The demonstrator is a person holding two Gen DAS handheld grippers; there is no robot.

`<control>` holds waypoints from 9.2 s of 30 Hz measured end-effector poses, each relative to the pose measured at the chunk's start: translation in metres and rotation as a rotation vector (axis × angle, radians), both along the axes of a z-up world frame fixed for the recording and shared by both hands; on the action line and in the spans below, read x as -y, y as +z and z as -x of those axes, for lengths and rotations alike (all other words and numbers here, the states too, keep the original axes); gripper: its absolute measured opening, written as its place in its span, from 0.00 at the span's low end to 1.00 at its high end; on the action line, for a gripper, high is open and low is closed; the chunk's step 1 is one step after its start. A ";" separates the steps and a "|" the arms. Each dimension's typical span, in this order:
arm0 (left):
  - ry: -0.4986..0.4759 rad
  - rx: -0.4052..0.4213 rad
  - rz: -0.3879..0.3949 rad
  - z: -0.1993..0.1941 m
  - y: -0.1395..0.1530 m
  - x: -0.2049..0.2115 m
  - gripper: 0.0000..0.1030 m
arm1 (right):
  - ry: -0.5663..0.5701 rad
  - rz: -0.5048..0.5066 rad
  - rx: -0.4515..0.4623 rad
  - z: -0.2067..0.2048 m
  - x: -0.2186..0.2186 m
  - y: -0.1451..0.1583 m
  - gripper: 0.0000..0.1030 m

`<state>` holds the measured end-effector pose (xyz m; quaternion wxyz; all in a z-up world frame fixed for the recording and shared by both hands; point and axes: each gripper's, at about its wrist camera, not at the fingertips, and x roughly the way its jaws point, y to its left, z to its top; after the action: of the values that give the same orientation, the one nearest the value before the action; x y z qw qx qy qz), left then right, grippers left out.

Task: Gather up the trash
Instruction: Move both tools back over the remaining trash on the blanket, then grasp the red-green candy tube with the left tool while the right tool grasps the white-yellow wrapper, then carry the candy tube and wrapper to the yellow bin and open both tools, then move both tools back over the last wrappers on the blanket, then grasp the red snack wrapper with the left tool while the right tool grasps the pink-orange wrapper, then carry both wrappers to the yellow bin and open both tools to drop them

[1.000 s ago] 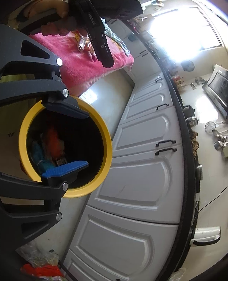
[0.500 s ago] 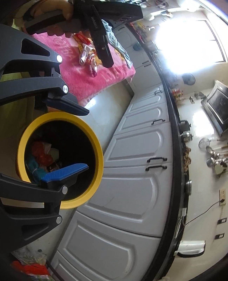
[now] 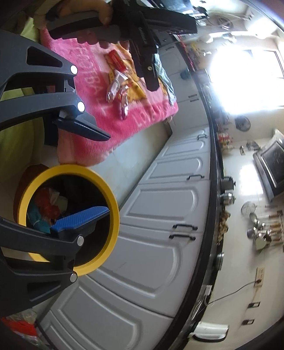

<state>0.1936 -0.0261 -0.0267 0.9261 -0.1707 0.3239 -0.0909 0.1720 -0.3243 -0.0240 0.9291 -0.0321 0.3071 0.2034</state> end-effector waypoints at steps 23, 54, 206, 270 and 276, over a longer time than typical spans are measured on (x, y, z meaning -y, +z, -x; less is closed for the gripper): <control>0.200 0.000 -0.001 0.041 -0.011 -0.104 0.89 | 0.293 0.094 0.002 0.006 -0.129 -0.005 0.58; 0.297 -0.214 -0.149 0.032 -0.095 -0.196 0.89 | 0.538 0.205 -0.251 -0.073 -0.237 -0.107 0.32; 0.135 -0.045 -0.075 0.016 -0.022 -0.095 0.89 | 0.196 0.040 0.026 -0.001 -0.099 0.010 0.89; 0.002 -0.102 0.102 -0.037 -0.026 -0.047 0.03 | 0.247 0.046 -0.096 -0.057 -0.056 -0.015 0.24; -0.105 -0.054 0.075 -0.045 -0.005 0.014 0.03 | 0.132 -0.008 -0.076 -0.049 -0.002 -0.004 0.24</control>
<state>0.2382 -0.0404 -0.0319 0.9039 -0.1904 0.3538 -0.1469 0.2206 -0.3228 -0.0279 0.9015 -0.0408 0.3386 0.2665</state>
